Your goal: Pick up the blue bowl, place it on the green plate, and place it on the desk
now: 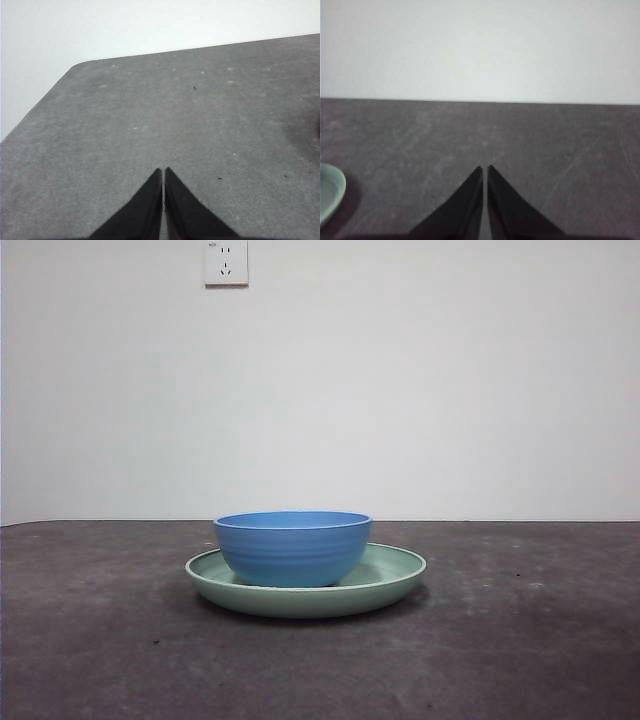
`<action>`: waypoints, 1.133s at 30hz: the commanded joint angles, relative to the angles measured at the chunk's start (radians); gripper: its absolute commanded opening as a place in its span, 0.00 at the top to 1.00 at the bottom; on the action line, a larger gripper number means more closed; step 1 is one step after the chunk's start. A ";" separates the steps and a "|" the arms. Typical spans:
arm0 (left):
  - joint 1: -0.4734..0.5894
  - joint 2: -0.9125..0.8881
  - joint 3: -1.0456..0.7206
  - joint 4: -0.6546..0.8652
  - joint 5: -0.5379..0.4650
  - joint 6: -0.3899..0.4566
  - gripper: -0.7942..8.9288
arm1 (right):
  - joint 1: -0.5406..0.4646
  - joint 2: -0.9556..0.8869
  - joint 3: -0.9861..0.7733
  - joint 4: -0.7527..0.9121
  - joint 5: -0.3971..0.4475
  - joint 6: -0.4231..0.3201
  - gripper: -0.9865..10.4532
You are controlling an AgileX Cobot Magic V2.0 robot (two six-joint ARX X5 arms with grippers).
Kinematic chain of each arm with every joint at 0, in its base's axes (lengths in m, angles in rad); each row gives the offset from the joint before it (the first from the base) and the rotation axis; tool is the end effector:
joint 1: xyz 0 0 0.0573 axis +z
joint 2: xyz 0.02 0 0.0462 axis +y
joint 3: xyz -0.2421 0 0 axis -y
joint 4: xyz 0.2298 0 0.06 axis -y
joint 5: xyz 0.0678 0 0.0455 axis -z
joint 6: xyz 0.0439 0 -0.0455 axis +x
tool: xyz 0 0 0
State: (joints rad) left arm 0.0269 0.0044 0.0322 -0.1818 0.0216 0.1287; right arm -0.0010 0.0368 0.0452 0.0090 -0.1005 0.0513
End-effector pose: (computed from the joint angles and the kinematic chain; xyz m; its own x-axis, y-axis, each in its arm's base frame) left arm 0.1163 0.0022 0.1538 0.9882 0.0050 -0.1534 0.0142 0.9922 0.1235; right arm 0.1188 0.0043 0.1763 0.9949 0.0993 0.0173 -0.1001 0.9937 0.0495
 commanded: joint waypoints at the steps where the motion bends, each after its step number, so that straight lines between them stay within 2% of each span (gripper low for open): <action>1: 0.002 -0.002 -0.021 -0.006 -0.004 -0.007 0.91 | -0.002 -0.021 -0.029 0.012 0.005 0.010 0.91; 12: 0.002 -0.002 -0.021 -0.006 -0.004 -0.007 0.91 | -0.002 -0.033 -0.035 -0.188 0.006 0.019 0.91; 34: 0.002 -0.001 -0.021 -0.006 -0.004 -0.007 0.91 | -0.002 -0.033 -0.034 -0.167 0.004 0.019 0.91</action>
State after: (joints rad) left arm 0.0269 0.0044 0.0322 -0.1818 0.0216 0.1287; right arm -0.0010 0.0059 0.0162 -0.1631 -0.0975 0.0593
